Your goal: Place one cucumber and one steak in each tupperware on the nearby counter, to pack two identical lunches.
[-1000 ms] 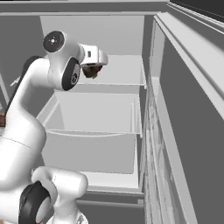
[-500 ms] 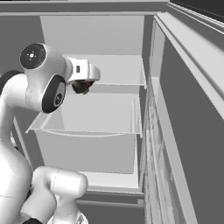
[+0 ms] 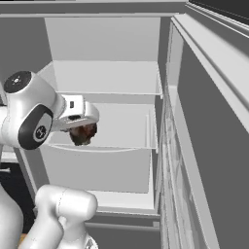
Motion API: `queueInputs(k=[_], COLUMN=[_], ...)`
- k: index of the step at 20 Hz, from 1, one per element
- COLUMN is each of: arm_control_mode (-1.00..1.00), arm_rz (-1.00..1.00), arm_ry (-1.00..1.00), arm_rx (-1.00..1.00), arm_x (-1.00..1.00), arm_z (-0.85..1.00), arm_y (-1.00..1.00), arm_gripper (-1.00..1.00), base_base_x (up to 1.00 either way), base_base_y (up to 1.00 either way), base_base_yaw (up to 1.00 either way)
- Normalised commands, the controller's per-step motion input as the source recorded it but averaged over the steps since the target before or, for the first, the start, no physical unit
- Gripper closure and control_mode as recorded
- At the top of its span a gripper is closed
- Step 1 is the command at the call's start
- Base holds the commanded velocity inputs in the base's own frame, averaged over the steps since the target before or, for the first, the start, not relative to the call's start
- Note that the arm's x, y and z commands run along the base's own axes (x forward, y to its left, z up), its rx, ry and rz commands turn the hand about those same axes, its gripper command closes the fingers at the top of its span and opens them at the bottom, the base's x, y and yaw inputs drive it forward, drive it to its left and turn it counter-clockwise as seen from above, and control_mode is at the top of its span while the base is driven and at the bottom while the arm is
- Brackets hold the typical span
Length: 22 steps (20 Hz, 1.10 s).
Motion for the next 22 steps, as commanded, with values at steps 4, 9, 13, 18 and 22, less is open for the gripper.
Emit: queueInputs(k=[4, 9, 13, 18, 22], arm_control_mode=[-1.00, 1.00, 1.00, 1.00, 1.00], arm_rz=[0.01, 0.00, 0.00, 0.00, 0.00], arm_ry=[0.38, 0.16, 0.00, 0.00, 0.00], arm_rx=[-0.03, 0.00, 0.00, 0.00, 0.00], arm_x=[-0.01, -0.17, 0.00, 0.00, 0.00], arm_z=[-0.18, -0.06, 0.00, 0.00, 0.00], arm_y=[0.02, 0.00, 0.00, 0.00, 0.00], arm_gripper=[1.00, 1.00, 1.00, 1.00, 1.00], base_base_x=[0.00, -0.09, -0.63, -0.48, -0.24], base_base_y=[0.00, 0.00, 0.16, 0.85, 1.00], base_base_yaw=[0.00, 0.00, 0.00, 0.00, 0.00])
